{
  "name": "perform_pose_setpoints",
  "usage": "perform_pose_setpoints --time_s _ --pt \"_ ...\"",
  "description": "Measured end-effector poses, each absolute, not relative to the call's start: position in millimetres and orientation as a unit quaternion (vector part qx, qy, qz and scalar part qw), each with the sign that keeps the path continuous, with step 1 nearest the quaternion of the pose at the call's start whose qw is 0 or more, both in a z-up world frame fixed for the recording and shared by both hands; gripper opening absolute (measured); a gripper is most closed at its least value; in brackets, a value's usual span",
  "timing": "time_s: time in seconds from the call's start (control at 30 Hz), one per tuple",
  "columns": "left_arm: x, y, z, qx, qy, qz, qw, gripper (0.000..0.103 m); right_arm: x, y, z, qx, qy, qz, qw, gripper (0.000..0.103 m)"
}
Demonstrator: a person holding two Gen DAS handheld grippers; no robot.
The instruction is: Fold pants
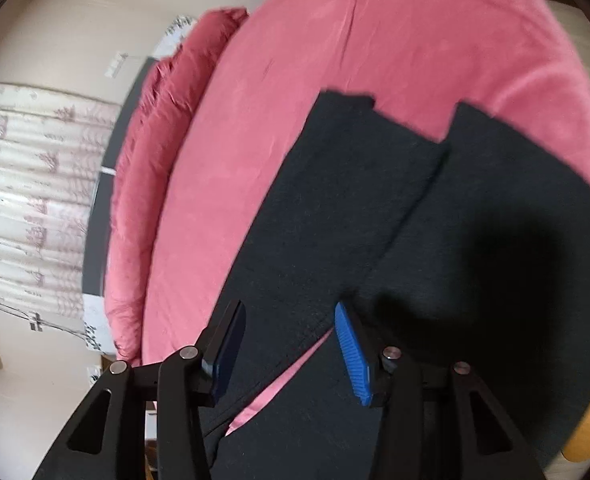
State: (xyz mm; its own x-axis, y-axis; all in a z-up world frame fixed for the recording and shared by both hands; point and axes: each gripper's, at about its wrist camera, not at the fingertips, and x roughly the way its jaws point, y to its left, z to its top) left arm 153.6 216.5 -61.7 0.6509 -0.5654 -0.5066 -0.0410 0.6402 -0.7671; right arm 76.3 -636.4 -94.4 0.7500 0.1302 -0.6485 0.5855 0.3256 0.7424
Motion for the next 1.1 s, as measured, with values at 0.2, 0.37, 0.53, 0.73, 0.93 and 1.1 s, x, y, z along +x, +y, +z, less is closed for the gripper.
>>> perform_pose_setpoints --time_s 0.2,0.37,0.53,0.73,0.93,1.1 --pt "168 222 -63 -0.414 0.391 -0.16 0.807 0.043 114 -612 -144 0.619 0.396 -0.136 0.664 0.048" --pt "178 218 -71 -0.419 0.406 -0.163 0.796 0.054 135 -589 -152 0.612 0.397 -0.121 0.673 0.047" --pt "181 210 -69 -0.416 0.415 -0.165 0.792 0.032 127 -618 -139 0.594 0.285 -0.211 0.722 0.047" --pt "187 202 -56 -0.386 0.418 -0.145 0.81 0.018 131 -634 -153 0.596 0.281 -0.254 0.708 0.006" --pt "198 212 -27 -0.401 0.382 -0.147 0.82 0.012 148 -650 -73 0.579 0.236 -0.225 0.747 0.006" --pt "183 225 -9 -0.409 0.348 -0.18 0.824 0.011 139 -645 47 0.516 0.182 -0.149 0.823 0.005"
